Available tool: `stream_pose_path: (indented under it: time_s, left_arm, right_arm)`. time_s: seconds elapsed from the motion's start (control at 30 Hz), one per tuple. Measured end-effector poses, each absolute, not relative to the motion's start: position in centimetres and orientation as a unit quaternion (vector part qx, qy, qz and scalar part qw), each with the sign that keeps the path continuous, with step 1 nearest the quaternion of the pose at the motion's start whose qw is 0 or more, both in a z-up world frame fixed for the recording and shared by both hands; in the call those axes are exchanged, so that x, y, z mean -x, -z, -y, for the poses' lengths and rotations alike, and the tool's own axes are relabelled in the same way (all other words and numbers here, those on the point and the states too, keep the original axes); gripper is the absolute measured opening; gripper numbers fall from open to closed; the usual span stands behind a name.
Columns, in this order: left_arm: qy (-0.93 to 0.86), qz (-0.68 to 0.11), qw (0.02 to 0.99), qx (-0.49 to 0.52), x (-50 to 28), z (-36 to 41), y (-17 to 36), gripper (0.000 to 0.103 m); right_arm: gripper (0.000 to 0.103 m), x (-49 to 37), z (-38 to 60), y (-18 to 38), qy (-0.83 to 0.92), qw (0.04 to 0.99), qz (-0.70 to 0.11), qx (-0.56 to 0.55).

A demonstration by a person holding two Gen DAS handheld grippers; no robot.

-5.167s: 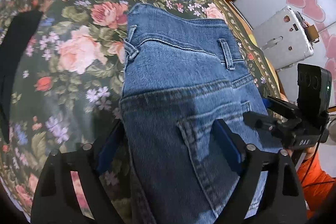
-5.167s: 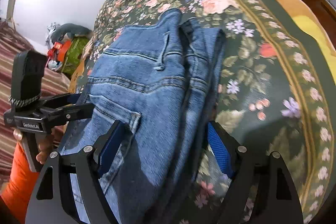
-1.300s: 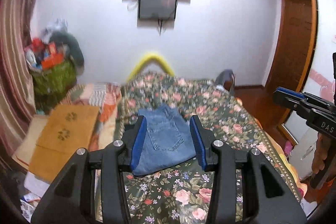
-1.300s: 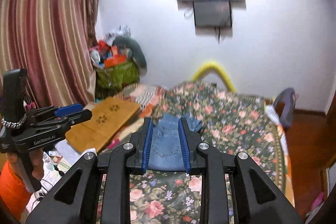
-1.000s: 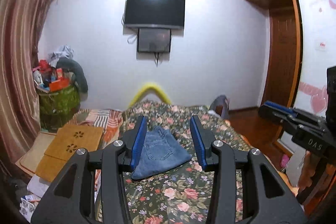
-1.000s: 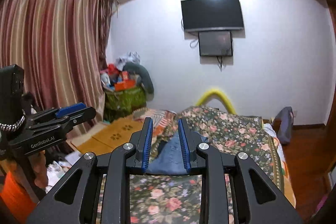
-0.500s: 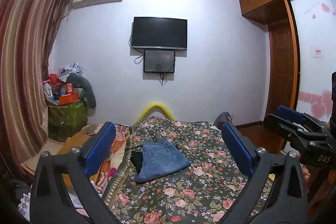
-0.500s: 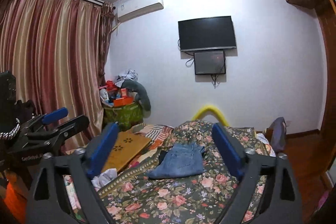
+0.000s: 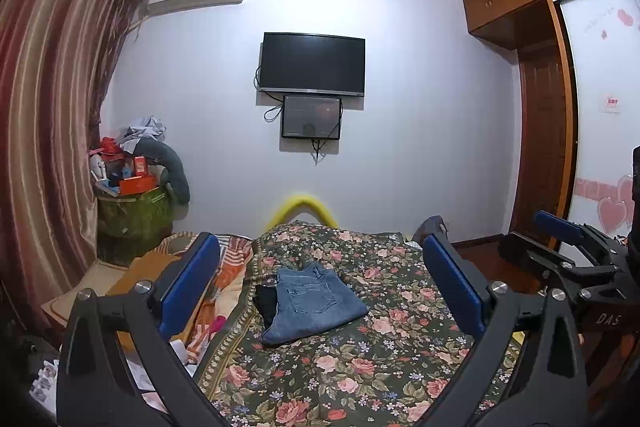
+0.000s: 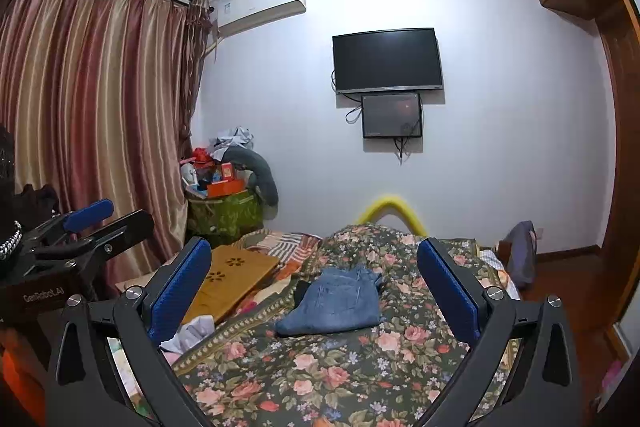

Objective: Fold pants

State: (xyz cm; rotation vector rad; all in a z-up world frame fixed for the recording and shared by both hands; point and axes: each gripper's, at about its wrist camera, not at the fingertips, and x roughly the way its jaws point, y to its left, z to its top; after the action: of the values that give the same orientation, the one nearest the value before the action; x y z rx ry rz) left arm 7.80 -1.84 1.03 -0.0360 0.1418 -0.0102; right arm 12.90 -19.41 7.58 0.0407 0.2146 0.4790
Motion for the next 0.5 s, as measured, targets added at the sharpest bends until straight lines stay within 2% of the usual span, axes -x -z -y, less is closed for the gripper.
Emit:
stream_pose_path:
  time_s: [0.5]
  left_arm:
    - [0.004, -0.083, 0.996, 0.014, -8.58, 2.39, -0.12, 0.103]
  right_arm:
    - [0.102, -12.50, 19.90, -6.96, -0.230, 0.966, -0.114, -0.023]
